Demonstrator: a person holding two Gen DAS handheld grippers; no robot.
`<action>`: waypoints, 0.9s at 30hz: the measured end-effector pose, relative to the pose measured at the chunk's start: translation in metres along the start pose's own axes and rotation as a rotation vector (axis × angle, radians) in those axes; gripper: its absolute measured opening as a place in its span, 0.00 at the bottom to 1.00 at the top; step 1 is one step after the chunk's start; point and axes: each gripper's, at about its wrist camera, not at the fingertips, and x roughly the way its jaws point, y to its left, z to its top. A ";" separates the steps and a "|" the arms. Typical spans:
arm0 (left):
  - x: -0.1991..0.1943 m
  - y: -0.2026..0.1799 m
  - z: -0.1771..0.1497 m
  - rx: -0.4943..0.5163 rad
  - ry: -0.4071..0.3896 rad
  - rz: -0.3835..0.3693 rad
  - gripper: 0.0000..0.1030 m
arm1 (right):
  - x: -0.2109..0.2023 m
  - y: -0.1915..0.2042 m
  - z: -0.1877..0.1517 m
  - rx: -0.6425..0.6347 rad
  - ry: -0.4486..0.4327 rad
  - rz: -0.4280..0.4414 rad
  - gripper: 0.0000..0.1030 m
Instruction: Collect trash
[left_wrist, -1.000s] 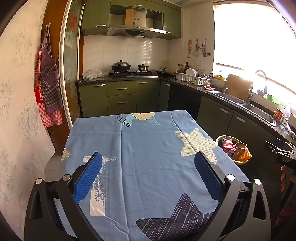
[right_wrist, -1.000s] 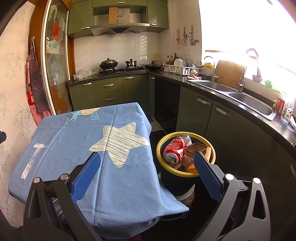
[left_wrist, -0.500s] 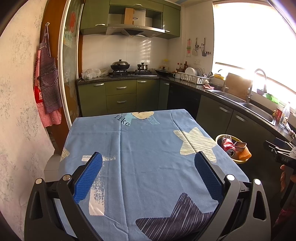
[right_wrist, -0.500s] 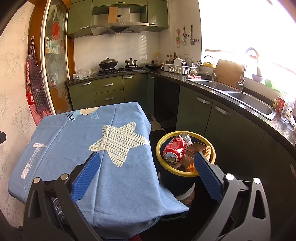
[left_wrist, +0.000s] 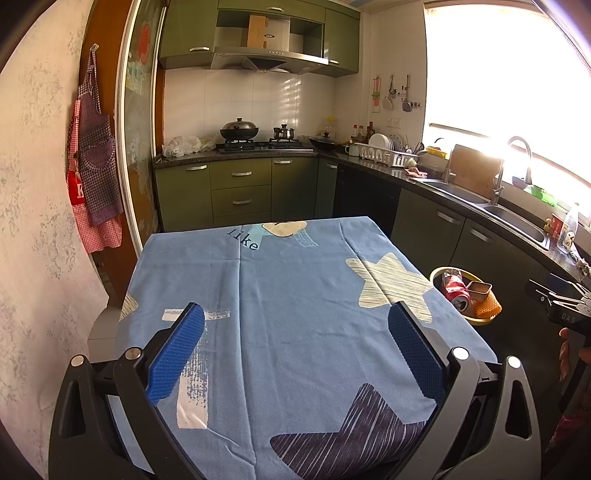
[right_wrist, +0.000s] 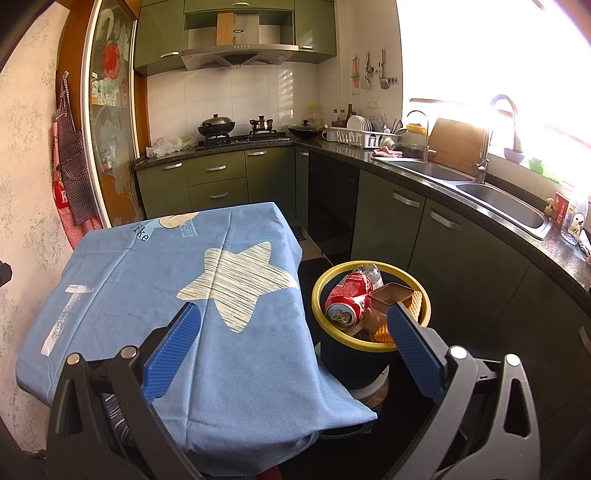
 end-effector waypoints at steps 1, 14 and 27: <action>0.000 0.000 0.000 0.000 -0.001 0.000 0.95 | 0.000 0.000 0.000 0.000 0.000 0.001 0.93; 0.002 -0.003 -0.001 -0.007 0.003 -0.017 0.95 | 0.000 0.001 -0.001 0.000 0.001 -0.001 0.93; 0.009 0.002 -0.001 -0.017 0.005 -0.036 0.95 | 0.003 0.001 -0.005 -0.002 0.006 0.001 0.93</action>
